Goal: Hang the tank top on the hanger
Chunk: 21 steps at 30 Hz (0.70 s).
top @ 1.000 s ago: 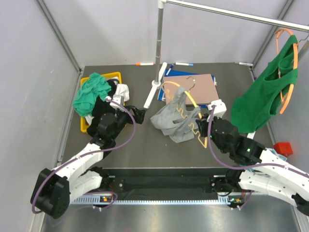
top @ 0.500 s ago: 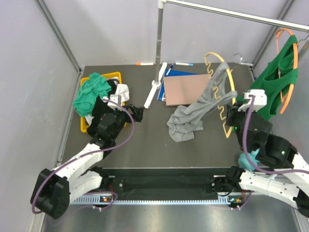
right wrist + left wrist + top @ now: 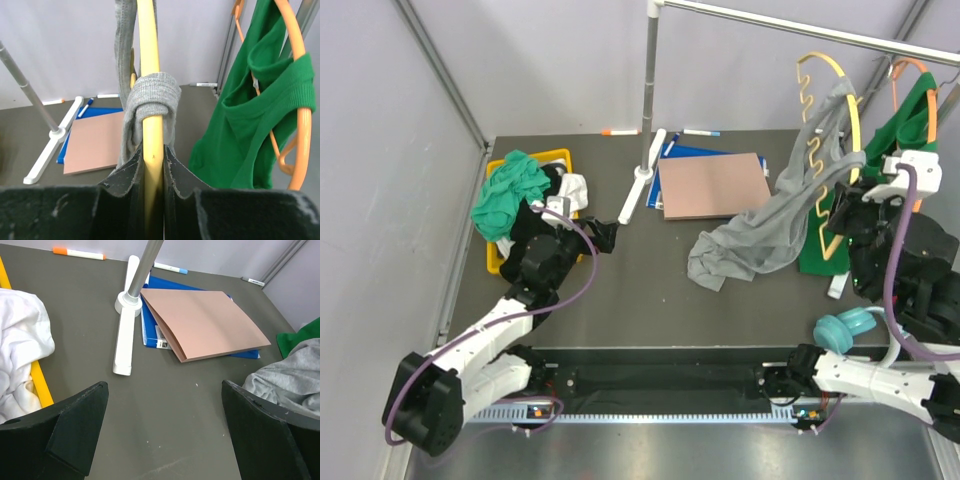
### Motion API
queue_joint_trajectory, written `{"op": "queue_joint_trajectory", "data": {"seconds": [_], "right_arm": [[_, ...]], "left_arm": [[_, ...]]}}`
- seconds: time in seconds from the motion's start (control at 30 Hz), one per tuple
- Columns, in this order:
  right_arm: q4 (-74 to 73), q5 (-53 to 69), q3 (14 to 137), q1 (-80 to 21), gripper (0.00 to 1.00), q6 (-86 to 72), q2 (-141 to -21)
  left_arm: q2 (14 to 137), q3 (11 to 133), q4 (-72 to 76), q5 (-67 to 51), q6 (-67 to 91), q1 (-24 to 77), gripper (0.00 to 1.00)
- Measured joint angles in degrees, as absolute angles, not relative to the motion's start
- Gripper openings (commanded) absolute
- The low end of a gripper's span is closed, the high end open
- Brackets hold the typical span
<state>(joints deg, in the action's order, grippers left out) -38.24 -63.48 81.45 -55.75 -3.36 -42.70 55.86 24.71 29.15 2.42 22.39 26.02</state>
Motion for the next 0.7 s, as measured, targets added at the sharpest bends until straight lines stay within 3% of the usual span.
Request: {"op": "queue_joint_trajectory", "data": {"seconds": [0.3,0.5,0.7], "right_arm": [[-37.69,-61.89,89.65,-52.53,0.0,3.9,-52.23],[-36.82,-47.77,93.17,-32.82,0.0,4.69,-58.54],[-36.64,-37.52,93.17,-22.41,0.0,4.21,-62.35]], "left_arm": [[53.84,24.69,28.53,2.39,22.44,26.02,0.99],[52.77,24.69,28.34,2.42,22.44,26.02,0.99],[51.42,24.69,28.21,2.59,22.39,26.02,0.99]]}}
